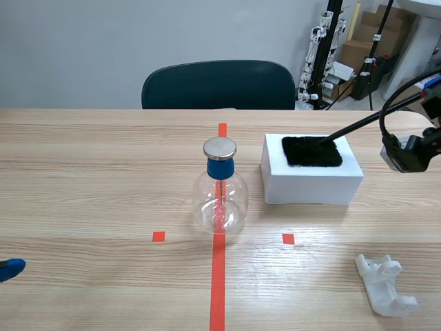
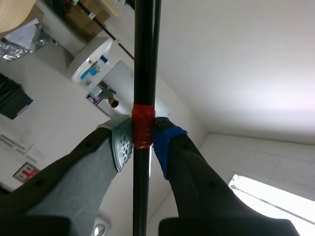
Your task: Do the electroscope experiment. rub the rod on the fur
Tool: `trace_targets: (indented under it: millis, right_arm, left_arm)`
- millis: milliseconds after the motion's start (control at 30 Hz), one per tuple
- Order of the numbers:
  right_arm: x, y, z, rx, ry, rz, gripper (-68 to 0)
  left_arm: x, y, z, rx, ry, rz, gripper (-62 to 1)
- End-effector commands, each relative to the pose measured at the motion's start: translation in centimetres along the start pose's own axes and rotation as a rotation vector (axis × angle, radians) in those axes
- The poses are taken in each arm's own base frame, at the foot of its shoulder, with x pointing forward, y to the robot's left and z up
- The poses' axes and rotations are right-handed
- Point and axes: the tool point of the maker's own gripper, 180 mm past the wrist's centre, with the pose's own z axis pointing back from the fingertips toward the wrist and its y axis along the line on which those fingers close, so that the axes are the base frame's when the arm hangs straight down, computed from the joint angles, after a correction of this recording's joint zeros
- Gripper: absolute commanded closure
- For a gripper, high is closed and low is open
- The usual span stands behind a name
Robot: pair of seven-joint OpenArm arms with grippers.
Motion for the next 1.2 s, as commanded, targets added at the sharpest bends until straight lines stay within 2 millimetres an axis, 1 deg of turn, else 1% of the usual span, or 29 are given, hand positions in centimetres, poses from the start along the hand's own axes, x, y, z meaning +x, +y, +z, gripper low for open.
trace_targets:
  millis: [0,67,100,267,333,400,533,567,633,767,867,933,967,1033,1167]
  right_arm:
    - [1.0,-1.4,-0.2,-0.034,-0.063,0.001,-2.4]
    - [1.6,-1.7,-0.2,-0.038,-0.077,-0.016,-2.4]
    - [1.3,-1.7,-0.2,-0.036,-0.059,-0.024,-2.4]
    - [-2.2,-1.1,-0.1,-0.011,0.126,-0.068,-2.4]
    - [-2.5,-1.0,-0.1,-0.01,0.133,-0.06,-2.4]
    - [-1.4,-1.1,-0.2,-0.017,0.066,-0.043,-2.4]
    - [2.3,-1.5,0.0,-0.031,-0.133,-0.026,-2.4]
    - [2.7,-1.5,0.1,-0.032,-0.149,-0.028,-2.4]
    - [2.4,-1.3,0.2,-0.025,-0.123,-0.033,-2.4]
    - [0.1,0.0,0.4,0.015,-0.018,-0.06,-2.4]
    - [-1.2,1.0,0.8,0.036,-0.004,-0.031,-2.4]
    - [-2.0,1.0,0.9,0.022,-0.003,-0.049,-2.4]
    - [-2.0,0.7,1.0,0.008,-0.017,-0.058,-2.4]
    - [-1.3,0.3,1.2,-0.003,-0.078,-0.072,-2.4]
    - [1.2,-1.3,2.5,-0.037,-0.197,-0.129,-2.4]
  left_arm:
    - [0.9,0.4,-0.2,0.002,-0.038,-0.015,-62.3]
    - [0.9,0.4,-0.2,0.002,-0.038,-0.014,-62.3]
    - [0.9,0.4,-0.2,0.002,-0.037,-0.014,-62.3]
    - [0.9,0.4,-0.2,0.002,-0.037,-0.014,-62.3]
    - [0.9,0.4,-0.2,0.002,-0.037,-0.014,-62.3]
    - [0.9,0.4,-0.2,0.002,-0.037,-0.014,-62.3]
    - [0.9,0.4,-0.2,0.002,-0.037,-0.014,-62.3]
    - [0.9,0.4,-0.2,0.002,-0.037,-0.014,-62.3]
    - [0.9,0.4,-0.2,0.002,-0.037,-0.014,-62.3]
    - [0.9,0.4,-0.2,0.002,-0.037,-0.014,-62.3]
    - [0.9,0.4,-0.2,0.002,-0.037,-0.014,-62.3]
    - [0.9,0.4,-0.2,0.002,-0.038,-0.014,-62.3]
    - [0.9,0.4,-0.2,0.002,-0.038,-0.014,-62.3]
    - [0.9,0.4,-0.2,0.002,-0.037,-0.015,-62.3]
    - [0.9,0.4,-0.2,0.002,-0.037,-0.015,-62.3]
